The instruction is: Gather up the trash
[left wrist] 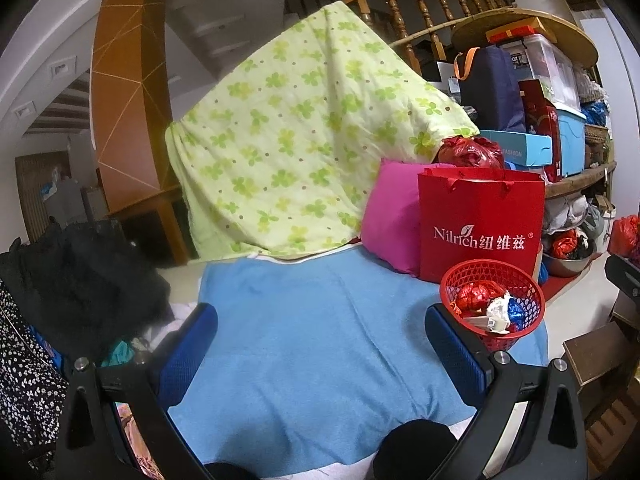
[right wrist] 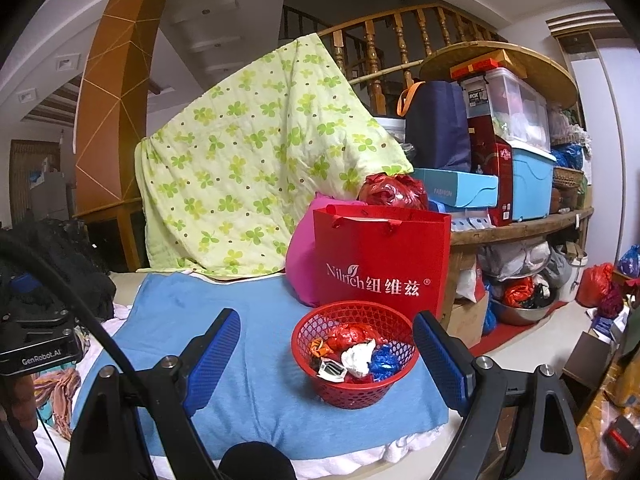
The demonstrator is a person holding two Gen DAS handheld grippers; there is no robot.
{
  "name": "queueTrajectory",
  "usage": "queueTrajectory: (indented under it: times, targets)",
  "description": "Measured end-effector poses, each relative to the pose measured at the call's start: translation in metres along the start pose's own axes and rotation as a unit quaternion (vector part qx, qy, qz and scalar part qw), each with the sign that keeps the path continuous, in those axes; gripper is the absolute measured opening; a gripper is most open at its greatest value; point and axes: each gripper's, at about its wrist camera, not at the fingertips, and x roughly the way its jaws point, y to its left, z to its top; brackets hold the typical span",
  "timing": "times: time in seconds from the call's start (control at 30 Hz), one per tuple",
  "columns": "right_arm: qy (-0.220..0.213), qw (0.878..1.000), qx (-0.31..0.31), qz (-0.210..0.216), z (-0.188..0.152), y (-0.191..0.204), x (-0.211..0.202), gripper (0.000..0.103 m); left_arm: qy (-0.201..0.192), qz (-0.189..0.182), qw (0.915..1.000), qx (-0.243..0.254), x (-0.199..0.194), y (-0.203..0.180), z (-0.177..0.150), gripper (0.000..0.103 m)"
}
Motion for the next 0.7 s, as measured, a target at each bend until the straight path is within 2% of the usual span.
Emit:
queueTrajectory:
  times: [0.23, 0.7]
  targets:
    - [0.012, 1.000, 0.013, 0.001, -0.003, -0.005, 0.005, 0.090, 0.019, -0.008, 0.9998, -0.006, 0.008, -0.002, -0.004, 0.103]
    - [0.016, 1.000, 0.024, -0.001, -0.008, -0.017, 0.008, 0.090, 0.026, -0.013, 0.9995, 0.013, 0.012, -0.017, -0.008, 0.103]
